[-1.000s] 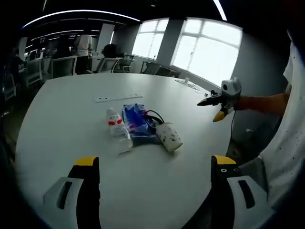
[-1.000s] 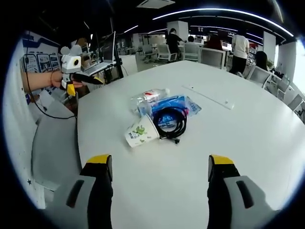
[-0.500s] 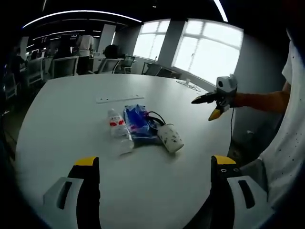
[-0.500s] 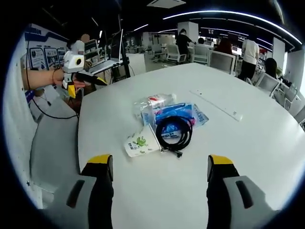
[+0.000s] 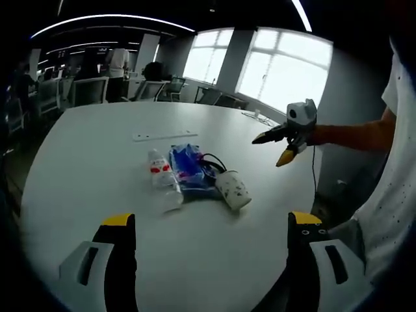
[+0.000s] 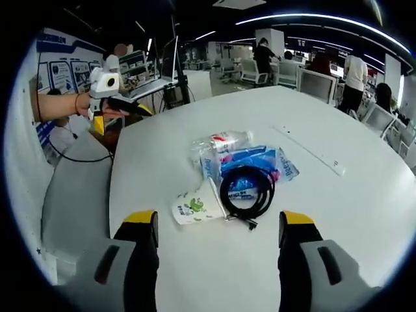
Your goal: Arrange the tabletop items into an orderly group along one side of the table until the central work area is clear of visible clutter.
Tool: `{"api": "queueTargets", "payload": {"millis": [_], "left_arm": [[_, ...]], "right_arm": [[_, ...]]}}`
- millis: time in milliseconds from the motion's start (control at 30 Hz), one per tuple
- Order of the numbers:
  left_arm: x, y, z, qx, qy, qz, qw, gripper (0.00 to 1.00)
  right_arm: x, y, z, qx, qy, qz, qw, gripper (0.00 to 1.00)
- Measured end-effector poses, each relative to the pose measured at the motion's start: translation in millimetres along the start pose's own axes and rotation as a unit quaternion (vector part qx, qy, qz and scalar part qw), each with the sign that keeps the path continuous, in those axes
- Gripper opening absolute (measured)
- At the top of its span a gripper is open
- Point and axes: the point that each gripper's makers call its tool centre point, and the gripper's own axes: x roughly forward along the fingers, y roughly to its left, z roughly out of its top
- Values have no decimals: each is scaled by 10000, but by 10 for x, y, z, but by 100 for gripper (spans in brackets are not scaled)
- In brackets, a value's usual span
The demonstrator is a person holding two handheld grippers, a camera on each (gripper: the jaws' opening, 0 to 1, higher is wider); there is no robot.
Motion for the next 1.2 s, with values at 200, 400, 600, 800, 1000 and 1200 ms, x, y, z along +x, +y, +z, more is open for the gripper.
{"api": "queueTargets", "payload": {"millis": [200, 400, 600, 800, 1000, 1200], "left_arm": [[10, 8, -16, -18, 0, 20, 10000, 100], [15, 7, -35, -22, 12, 39, 10000, 100], [21, 25, -26, -78, -42, 65, 9999, 100], [31, 48, -4, -108, -92, 105, 9998, 99], [44, 66, 2, -157, -129, 136, 9997, 99], [46, 81, 0, -200, -160, 146, 9996, 99]], "right_arm": [[141, 3, 62, -44, 43, 236, 9997, 70], [295, 15, 82, -102, 149, 532, 9984, 65], [439, 8, 99, -126, 263, 783, 9965, 60], [590, 28, 86, -236, 464, 1083, 9928, 55], [683, 66, 97, -203, 559, 1434, 9879, 48], [756, 69, 38, -184, 783, 1704, 9821, 39]]}}
